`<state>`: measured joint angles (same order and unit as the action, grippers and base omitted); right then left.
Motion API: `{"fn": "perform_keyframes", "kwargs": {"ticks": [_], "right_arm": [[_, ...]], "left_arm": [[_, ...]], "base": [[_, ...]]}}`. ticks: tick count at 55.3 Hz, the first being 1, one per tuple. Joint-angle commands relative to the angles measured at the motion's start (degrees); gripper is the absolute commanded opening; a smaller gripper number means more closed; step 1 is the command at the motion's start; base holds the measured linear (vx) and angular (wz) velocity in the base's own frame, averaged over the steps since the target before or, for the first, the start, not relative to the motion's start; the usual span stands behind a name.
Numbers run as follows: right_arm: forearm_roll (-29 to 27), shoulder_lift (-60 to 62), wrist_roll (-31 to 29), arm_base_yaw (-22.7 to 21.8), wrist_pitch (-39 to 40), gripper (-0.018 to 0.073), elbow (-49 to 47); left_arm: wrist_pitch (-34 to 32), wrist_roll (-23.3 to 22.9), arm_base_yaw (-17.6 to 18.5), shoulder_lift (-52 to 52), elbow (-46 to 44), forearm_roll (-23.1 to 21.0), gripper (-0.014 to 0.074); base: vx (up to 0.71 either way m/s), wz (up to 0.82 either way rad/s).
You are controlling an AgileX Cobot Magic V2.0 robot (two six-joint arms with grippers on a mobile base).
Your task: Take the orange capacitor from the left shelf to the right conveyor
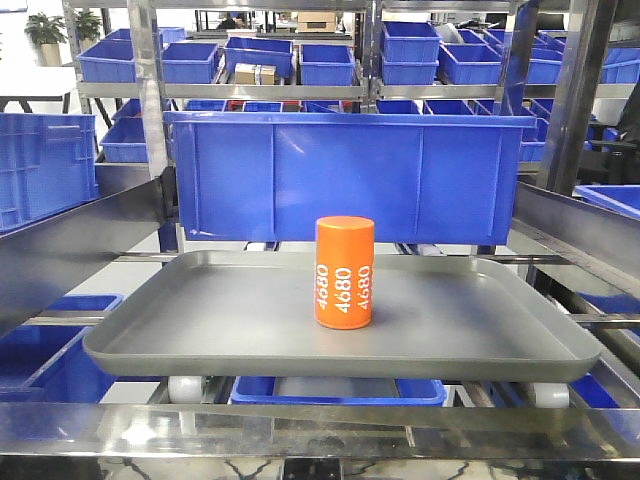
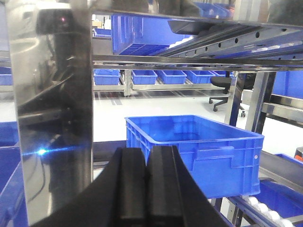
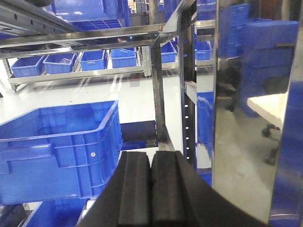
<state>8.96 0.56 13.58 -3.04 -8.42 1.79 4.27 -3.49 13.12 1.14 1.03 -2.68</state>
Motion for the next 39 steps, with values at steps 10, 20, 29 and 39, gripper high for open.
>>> {"fn": "perform_keyframes", "kwargs": {"ticks": [10,20,29,39], "right_arm": [[0.2,0.4,-0.5,-0.2,4.7,-0.0012,0.5],[0.1,0.4,-0.5,-0.2,6.5,-0.0012,0.5],[0.0,0.4,-0.4,-0.2,12.5,-0.0012,-1.4],[0.4,0.1,-1.1,-0.2,7.3,-0.0012,-13.8]], "left_arm": [[-4.8,-0.3,0.4,0.2,-1.7,-0.3,-0.0006],[-4.8,-0.3,0.4,0.2,-1.7,-0.3,-0.0006],[-4.8,-0.3,0.4,0.2,-1.7,-0.3,-0.0006],[-4.8,-0.3,0.4,0.2,-1.7,-0.3,-0.0006]], "base": [[0.00,0.00],[0.00,0.00],[0.00,0.00],[0.00,0.00]]}}
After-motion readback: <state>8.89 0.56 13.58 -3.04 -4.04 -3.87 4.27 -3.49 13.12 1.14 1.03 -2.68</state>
